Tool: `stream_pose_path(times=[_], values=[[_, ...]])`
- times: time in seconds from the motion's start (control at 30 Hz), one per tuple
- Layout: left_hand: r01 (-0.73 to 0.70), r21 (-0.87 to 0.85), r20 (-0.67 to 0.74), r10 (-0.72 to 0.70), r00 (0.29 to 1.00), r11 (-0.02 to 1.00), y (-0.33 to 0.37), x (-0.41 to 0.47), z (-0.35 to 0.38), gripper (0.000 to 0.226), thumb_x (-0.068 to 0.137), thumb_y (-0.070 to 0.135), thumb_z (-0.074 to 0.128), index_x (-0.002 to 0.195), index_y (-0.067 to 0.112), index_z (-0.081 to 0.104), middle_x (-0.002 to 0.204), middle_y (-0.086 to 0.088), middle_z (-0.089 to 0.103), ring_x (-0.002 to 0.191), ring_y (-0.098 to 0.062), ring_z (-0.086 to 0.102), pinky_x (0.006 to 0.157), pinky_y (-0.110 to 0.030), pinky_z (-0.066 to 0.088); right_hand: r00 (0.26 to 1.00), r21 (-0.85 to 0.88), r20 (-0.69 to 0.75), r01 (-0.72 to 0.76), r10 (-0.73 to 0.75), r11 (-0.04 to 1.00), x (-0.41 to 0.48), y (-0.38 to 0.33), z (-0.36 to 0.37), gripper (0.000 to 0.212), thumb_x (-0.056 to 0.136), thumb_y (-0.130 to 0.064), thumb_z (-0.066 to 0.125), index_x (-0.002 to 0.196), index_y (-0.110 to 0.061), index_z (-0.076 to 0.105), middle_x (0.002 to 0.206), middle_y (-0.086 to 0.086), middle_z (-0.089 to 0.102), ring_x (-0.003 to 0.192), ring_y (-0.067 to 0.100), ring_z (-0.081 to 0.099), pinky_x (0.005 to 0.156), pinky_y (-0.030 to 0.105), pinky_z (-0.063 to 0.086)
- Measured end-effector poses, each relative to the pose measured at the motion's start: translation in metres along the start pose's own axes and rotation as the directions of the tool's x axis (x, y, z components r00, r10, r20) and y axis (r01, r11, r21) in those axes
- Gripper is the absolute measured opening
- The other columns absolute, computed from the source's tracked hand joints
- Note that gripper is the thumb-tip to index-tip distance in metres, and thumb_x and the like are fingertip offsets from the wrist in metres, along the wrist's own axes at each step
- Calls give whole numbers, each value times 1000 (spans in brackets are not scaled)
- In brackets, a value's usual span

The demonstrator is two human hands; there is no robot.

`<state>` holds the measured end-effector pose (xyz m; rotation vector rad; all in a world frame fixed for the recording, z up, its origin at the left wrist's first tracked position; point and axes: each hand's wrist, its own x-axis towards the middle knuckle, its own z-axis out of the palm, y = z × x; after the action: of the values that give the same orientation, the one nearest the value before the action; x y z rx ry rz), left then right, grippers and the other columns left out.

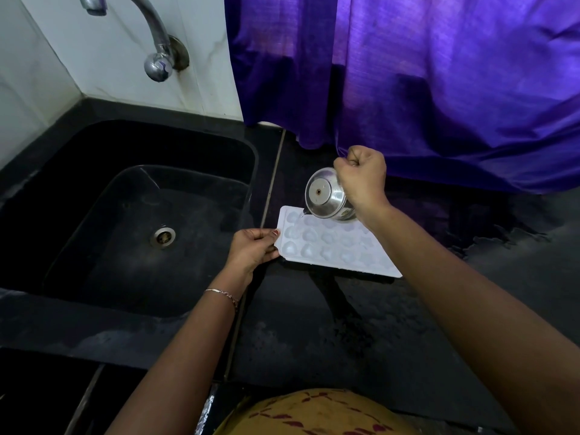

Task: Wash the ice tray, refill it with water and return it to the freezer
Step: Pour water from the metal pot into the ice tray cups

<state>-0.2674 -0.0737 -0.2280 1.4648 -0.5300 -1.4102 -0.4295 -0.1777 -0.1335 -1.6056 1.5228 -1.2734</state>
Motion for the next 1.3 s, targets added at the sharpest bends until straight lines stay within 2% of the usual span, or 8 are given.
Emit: stream_pose_path(times=[0.33, 0.5, 0.7, 0.87, 0.97, 1.1, 1.2, 1.3], values=[[2, -3, 3, -2, 1000, 1000, 2, -1, 1, 10, 91, 8, 64, 84, 2, 68, 64, 1, 71, 57, -4, 67, 55, -18, 55, 1000, 18, -19, -14, 14, 1000, -2, 0, -4, 38, 69, -9, 56, 50, -23, 26, 49, -4, 29, 55, 23, 33, 55, 38, 38], [6, 5, -3, -6, 1000, 1000, 1, 0, 0, 11, 91, 8, 64, 91, -2, 69, 74, -6, 71, 59, -6, 69, 57, -19, 56, 980, 160, -46, -183, 193, 970, -5, 1, -7, 44, 76, 1, 56, 53, -21, 27, 49, -7, 26, 47, 7, 25, 53, 28, 34], [3, 19, 1, -3, 1000, 1000, 1, 0, 0, 11, 92, 9, 63, 90, -1, 68, 81, -9, 71, 62, -7, 70, 58, -18, 55, 911, 381, -76, -350, 406, 856, -11, 2, -25, 45, 80, 4, 55, 54, -20, 27, 51, -4, 27, 47, 7, 25, 45, 20, 30], [5, 46, -12, -4, 1000, 999, 2, -1, 0, 16, 92, 9, 64, 99, -5, 67, 87, -12, 71, 62, -7, 69, 61, -20, 58, 865, 465, -136, -374, 482, 803, -23, 15, -56, 45, 79, 5, 55, 55, -20, 26, 50, -6, 26, 47, 8, 25, 47, 23, 28], [-3, 49, -11, 4, 1000, 999, 2, -2, 1, 13, 92, 9, 63, 96, -3, 68, 86, -12, 71, 62, -7, 69, 62, -20, 59, 833, 482, -192, -381, 519, 789, -31, 28, -80, 43, 78, 4, 55, 56, -21, 28, 51, -5, 28, 48, 8, 27, 49, 26, 29], [-8, 70, -21, 10, 1000, 998, 2, -3, 0, 11, 91, 10, 64, 93, 0, 68, 91, -14, 71, 68, -12, 69, 64, -21, 59, 796, 475, -267, -383, 544, 793, -41, 45, -110, 42, 79, 3, 55, 57, -22, 28, 54, -3, 28, 48, 9, 28, 49, 28, 28], [-16, 70, -18, 18, 1000, 997, 3, -5, 2, 9, 91, 9, 64, 90, 1, 68, 87, -11, 71, 65, -8, 70, 63, -21, 59, 776, 477, -306, -376, 551, 795, -48, 55, -130, 43, 79, 3, 55, 56, -22, 29, 54, -3, 29, 49, 9, 29, 51, 29, 30], [-10, 81, -19, 12, 1000, 997, 3, -5, 1, 9, 91, 9, 65, 91, 1, 68, 88, -11, 72, 67, -10, 71, 69, -24, 60, 778, 481, -342, -337, 527, 809, -52, 61, -142, 44, 80, 6, 53, 55, -20, 27, 49, -7, 27, 45, 6, 26, 46, 25, 27]])
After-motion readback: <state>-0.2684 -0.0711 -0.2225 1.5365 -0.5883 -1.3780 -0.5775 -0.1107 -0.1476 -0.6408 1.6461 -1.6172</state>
